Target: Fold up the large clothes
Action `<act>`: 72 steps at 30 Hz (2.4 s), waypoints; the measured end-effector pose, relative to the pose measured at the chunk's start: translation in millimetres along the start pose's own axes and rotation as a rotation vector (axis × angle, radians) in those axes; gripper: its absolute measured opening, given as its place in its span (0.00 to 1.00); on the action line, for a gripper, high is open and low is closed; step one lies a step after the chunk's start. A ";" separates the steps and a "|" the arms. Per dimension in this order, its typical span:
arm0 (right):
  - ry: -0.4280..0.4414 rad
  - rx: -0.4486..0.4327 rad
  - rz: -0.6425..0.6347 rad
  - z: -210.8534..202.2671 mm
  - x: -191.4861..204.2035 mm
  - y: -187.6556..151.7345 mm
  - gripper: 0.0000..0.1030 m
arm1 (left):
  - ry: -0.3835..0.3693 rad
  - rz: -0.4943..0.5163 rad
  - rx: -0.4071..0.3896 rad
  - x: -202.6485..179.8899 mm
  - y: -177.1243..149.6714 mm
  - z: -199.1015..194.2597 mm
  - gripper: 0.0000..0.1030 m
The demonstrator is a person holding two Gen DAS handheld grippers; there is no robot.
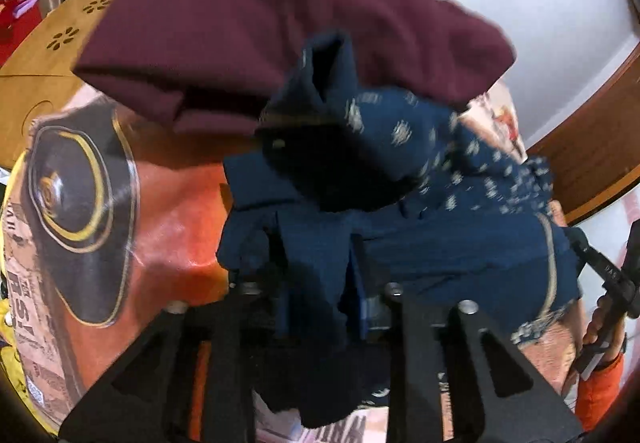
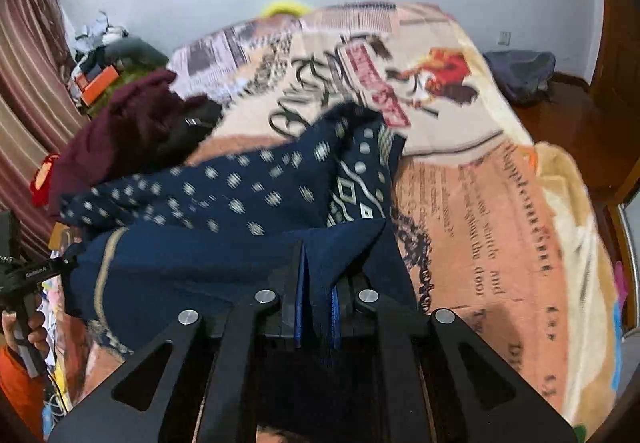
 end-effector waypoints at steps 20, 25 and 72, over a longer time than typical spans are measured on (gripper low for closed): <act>-0.009 -0.131 -0.204 -115.0 42.2 -38.2 0.54 | 0.184 0.386 -0.047 -103.3 -46.5 -66.3 0.86; 0.002 -0.067 -0.266 -96.5 65.4 -62.8 0.54 | 0.187 0.407 0.042 -105.8 -70.7 -41.9 0.86; -0.113 -0.056 -0.265 -56.1 35.0 -1.4 0.67 | 0.122 0.237 -0.018 -40.6 10.1 -64.2 0.88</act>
Point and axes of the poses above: each gripper's, at about its wrist camera, not at the fingertips, and z roughly the way its jaws point, x to its left, y to its top, the point moved 5 cm from there along z, roughly the way its jaws point, and after that the axes turned 12 degrees about -y, right-handed, at the moved point
